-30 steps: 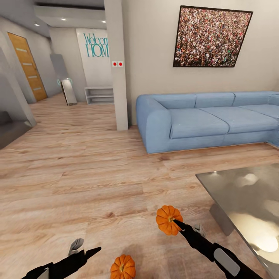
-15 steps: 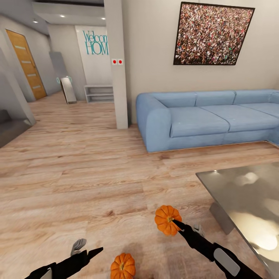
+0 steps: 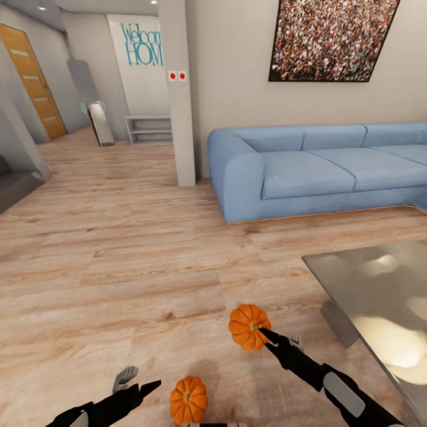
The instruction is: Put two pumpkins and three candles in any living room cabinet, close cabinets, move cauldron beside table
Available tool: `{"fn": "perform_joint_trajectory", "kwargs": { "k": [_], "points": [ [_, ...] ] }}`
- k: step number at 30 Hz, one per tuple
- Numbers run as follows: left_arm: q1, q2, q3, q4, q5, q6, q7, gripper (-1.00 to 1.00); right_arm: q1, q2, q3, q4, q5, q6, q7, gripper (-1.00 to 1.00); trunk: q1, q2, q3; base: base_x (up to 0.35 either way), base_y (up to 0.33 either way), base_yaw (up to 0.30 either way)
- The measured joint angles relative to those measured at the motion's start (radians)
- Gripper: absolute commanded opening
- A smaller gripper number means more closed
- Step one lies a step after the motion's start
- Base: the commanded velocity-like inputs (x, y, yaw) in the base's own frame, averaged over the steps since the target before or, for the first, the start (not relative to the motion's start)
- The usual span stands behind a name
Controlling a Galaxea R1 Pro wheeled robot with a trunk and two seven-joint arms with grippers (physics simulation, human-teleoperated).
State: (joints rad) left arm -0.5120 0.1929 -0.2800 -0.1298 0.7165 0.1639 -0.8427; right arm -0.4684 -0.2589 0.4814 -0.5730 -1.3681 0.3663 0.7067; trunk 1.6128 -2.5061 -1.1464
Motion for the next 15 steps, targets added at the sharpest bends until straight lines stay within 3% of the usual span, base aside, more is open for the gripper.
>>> {"fn": "perform_joint_trajectory", "kwargs": {
  "k": [5, 9, 15],
  "points": [
    [0.0, -0.002, 0.0, -0.001, -0.002, 0.0, 0.037, 1.0, 0.0, 0.0, -0.003, -0.001, 0.001, -0.001, 0.023, -1.0, 0.002, -0.001, -0.019, 0.0, 0.0, 0.0],
    [0.0, -0.026, -0.001, -0.003, -0.007, -0.005, 0.101, 1.0, 0.0, 0.0, -0.003, -0.001, 0.002, -0.001, 0.025, -1.0, 0.004, -0.002, -0.035, 0.0, 0.0, 0.0],
    [0.0, -0.043, -0.003, -0.005, -0.012, -0.069, 0.133, 1.0, 0.0, -0.001, -0.003, 0.0, 0.002, -0.001, 0.026, -1.0, 0.007, -0.004, -0.058, 0.0, 0.0, 0.0]
  ]
}}
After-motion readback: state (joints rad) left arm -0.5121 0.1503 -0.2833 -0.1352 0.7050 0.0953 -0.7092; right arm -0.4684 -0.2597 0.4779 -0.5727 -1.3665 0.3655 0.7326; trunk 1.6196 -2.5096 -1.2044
